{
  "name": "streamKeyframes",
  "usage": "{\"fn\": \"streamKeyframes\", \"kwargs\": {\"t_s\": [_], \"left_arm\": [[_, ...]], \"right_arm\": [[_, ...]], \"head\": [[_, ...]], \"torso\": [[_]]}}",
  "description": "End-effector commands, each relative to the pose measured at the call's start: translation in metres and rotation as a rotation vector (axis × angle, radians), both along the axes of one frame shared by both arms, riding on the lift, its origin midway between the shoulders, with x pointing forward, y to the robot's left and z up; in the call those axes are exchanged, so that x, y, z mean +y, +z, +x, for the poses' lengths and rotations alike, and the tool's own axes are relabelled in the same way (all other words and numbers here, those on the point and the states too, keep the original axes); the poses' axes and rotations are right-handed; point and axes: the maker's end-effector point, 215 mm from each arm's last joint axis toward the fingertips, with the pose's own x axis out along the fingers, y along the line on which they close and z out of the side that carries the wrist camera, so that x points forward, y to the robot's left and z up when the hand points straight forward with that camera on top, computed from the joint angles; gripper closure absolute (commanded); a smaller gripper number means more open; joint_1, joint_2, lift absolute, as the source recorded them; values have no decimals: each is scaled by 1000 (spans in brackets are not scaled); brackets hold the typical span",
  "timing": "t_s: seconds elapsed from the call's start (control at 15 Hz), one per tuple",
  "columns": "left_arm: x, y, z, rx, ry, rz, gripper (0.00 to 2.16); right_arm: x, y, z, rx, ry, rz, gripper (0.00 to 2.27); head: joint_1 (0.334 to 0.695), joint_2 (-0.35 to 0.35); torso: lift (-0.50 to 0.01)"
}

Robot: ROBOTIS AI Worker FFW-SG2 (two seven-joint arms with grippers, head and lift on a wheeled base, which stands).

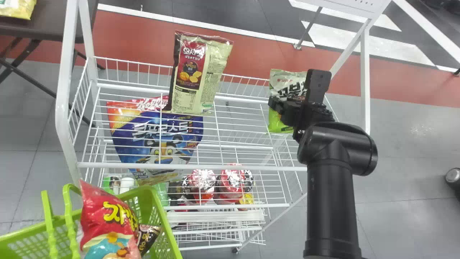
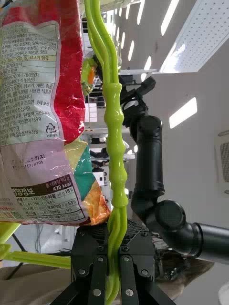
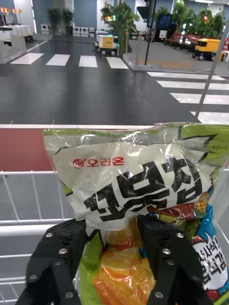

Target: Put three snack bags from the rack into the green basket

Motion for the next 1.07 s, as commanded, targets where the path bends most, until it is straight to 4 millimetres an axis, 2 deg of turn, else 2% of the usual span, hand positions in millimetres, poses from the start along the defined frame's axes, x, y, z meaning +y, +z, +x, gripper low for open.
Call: {"fn": "streamKeyframes", "kwargs": {"t_s": [0.0,0.13,0.27,0.4,0.53,0.8,0.87,1.0], "left_arm": [[0,0,0,0,0,0,2148],[0,0,0,1,0,-1,2148],[0,-1,0,3,0,-2,2148],[0,-1,0,3,0,-2,2148],[0,-1,0,3,0,-2,2148],[-1,-1,1,1,2,0,2148],[-1,0,2,-2,1,1,2148],[-3,-1,2,-3,-2,3,2148]], "right_arm": [[-2,7,-6,-20,-5,2,2256],[-4,18,-12,-47,-9,2,2256],[1,27,-25,-69,-2,34,2256],[29,35,-55,-76,45,134,2256],[58,68,-85,-123,99,184,2256],[153,104,-169,-101,297,379,2256],[183,104,-193,-52,358,454,2256],[242,87,-251,145,491,612,2256]], "head": [[695,-350],[695,-350],[695,-350],[695,-350],[695,-350],[695,-350],[695,-350],[695,-310]], "torso": [[0],[0],[0],[0],[0],[0],[0],[0]]}}
